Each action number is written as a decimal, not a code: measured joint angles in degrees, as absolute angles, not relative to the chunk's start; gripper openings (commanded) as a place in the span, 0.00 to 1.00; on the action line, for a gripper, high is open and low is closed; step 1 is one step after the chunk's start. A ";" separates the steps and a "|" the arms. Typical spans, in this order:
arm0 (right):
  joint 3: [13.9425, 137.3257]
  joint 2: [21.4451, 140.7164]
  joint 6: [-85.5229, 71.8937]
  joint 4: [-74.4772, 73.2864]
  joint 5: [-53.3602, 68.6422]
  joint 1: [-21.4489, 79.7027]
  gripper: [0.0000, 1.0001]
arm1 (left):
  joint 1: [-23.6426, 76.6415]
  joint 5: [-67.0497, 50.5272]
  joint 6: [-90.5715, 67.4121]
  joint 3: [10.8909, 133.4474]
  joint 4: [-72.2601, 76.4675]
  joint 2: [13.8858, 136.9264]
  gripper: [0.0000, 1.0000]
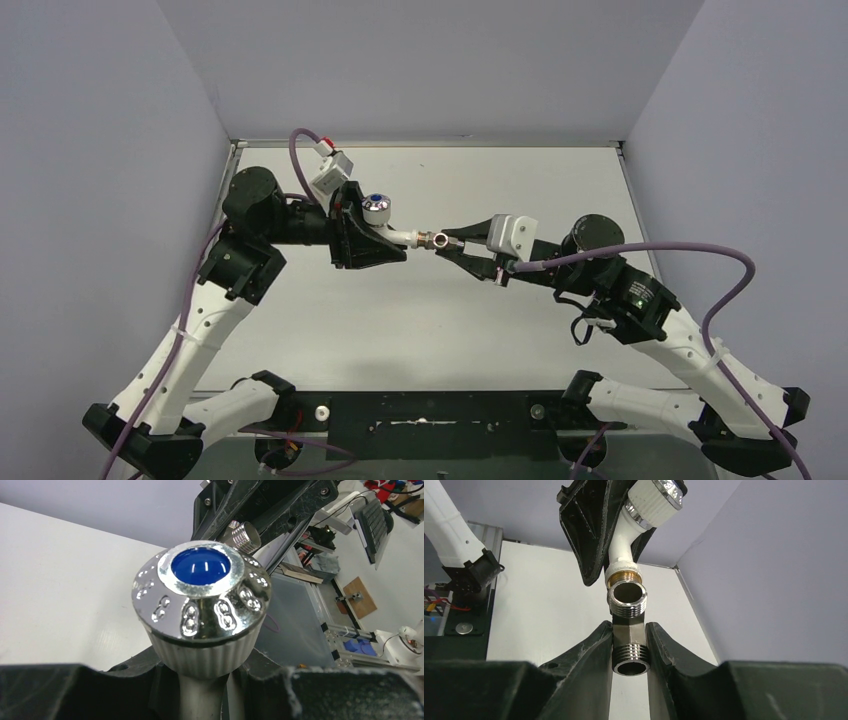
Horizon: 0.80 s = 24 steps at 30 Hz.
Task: Install the water faucets
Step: Install the water faucet onto the adaptor.
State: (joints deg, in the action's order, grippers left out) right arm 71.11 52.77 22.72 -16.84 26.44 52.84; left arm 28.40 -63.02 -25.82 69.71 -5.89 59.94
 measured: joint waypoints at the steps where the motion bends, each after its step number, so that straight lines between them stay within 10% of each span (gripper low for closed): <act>1: 70.96 52.75 22.02 -16.56 26.76 52.75 0.00 | 28.40 -62.98 -25.43 69.91 -6.33 59.90 0.00; 24: 64.23 49.56 55.33 -8.75 9.30 64.69 0.00 | 28.25 -59.90 -26.17 72.40 -10.98 59.96 0.00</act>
